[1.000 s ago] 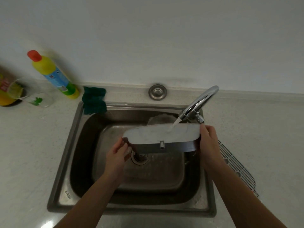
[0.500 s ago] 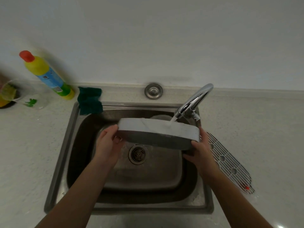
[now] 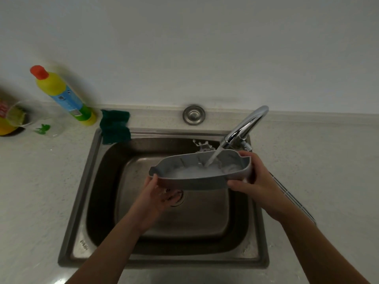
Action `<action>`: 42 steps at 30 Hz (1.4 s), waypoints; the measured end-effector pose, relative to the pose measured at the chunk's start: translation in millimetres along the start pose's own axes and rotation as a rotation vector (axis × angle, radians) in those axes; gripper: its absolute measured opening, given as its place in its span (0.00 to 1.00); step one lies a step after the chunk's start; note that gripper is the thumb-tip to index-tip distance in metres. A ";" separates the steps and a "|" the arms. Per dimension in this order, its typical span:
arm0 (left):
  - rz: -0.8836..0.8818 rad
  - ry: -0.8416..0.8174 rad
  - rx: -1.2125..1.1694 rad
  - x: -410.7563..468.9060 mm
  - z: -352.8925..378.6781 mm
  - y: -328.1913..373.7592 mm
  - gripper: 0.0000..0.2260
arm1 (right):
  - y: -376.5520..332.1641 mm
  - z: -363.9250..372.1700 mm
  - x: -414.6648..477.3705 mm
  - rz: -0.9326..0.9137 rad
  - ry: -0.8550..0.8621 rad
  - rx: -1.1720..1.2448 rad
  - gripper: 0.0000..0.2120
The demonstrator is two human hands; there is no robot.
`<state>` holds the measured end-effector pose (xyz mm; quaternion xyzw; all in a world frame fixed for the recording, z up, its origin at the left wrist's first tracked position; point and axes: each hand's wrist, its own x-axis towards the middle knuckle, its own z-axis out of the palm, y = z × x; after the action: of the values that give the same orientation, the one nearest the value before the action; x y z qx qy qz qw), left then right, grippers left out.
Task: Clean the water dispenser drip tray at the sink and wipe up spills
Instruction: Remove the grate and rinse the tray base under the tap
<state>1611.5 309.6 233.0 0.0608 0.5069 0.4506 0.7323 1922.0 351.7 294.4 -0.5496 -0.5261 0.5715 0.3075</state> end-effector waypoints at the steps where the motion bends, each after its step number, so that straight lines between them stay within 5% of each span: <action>1: -0.027 -0.001 -0.041 0.9 -1.8 -3.1 0.22 | -3.0 2.2 -0.2 -0.048 -0.017 -0.085 0.40; 5: 0.099 0.031 -0.062 10.3 -3.7 4.6 0.16 | 8.4 8.5 -4.4 -0.108 -0.016 -0.282 0.42; 10: 0.371 0.061 0.215 4.8 7.2 42.5 0.22 | 48.0 17.6 -9.5 0.052 0.025 -0.423 0.37; 14: 0.669 0.033 0.605 -8.0 19.5 68.5 0.28 | 65.4 20.4 -6.6 0.135 -0.019 -0.569 0.33; 18: 0.945 -0.018 1.114 -17.2 29.6 87.3 0.34 | 53.2 12.6 10.2 0.031 0.062 -0.755 0.21; 24: 1.192 -0.106 1.885 -36.2 37.6 103.3 0.37 | 25.1 -1.1 46.5 -0.033 0.119 -0.896 0.17; 29: 1.361 -0.133 1.940 -49.7 37.0 108.4 0.30 | 17.0 -5.5 60.3 0.026 0.091 -0.936 0.17; 42: 1.129 -0.137 1.792 -55.6 16.5 70.0 0.38 | 19.9 -4.1 58.2 0.062 0.068 -0.960 0.21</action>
<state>1578.4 316.7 317.3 0.8304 0.5097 0.1828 0.1316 1918.3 401.8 258.6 -0.6632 -0.7035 0.2546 0.0191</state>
